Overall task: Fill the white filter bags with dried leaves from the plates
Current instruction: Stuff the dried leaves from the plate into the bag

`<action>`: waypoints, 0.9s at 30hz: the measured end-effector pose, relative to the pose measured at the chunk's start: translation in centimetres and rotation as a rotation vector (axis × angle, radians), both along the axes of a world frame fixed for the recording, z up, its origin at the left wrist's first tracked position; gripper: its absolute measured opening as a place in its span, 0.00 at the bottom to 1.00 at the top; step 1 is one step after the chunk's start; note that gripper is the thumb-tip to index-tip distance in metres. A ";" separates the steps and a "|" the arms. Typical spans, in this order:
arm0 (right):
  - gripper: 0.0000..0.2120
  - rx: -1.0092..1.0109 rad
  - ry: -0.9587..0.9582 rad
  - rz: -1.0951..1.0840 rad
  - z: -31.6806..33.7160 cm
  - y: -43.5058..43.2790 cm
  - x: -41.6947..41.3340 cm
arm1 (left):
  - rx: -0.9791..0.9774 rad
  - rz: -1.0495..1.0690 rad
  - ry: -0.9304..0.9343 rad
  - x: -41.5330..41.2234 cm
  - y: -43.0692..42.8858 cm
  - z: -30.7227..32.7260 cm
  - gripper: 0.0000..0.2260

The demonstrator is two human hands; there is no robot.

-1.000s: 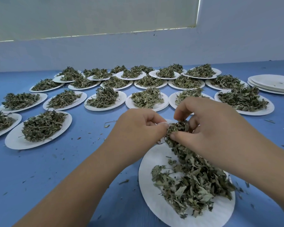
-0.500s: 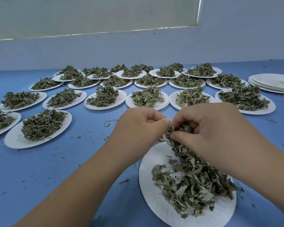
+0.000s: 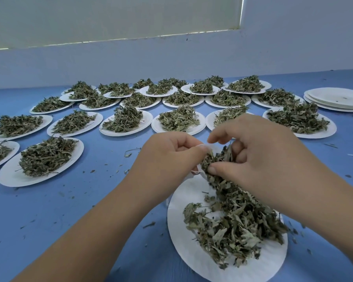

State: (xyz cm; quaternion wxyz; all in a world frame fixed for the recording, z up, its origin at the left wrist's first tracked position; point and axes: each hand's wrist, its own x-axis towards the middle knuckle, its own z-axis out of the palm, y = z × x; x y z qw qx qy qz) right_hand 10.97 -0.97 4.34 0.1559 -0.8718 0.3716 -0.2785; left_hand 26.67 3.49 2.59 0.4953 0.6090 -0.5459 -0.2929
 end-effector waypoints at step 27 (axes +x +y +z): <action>0.14 0.322 -0.220 0.184 0.0 -0.7 -0.9 | 0.065 0.028 0.079 0.3 0.0 -0.1 0.08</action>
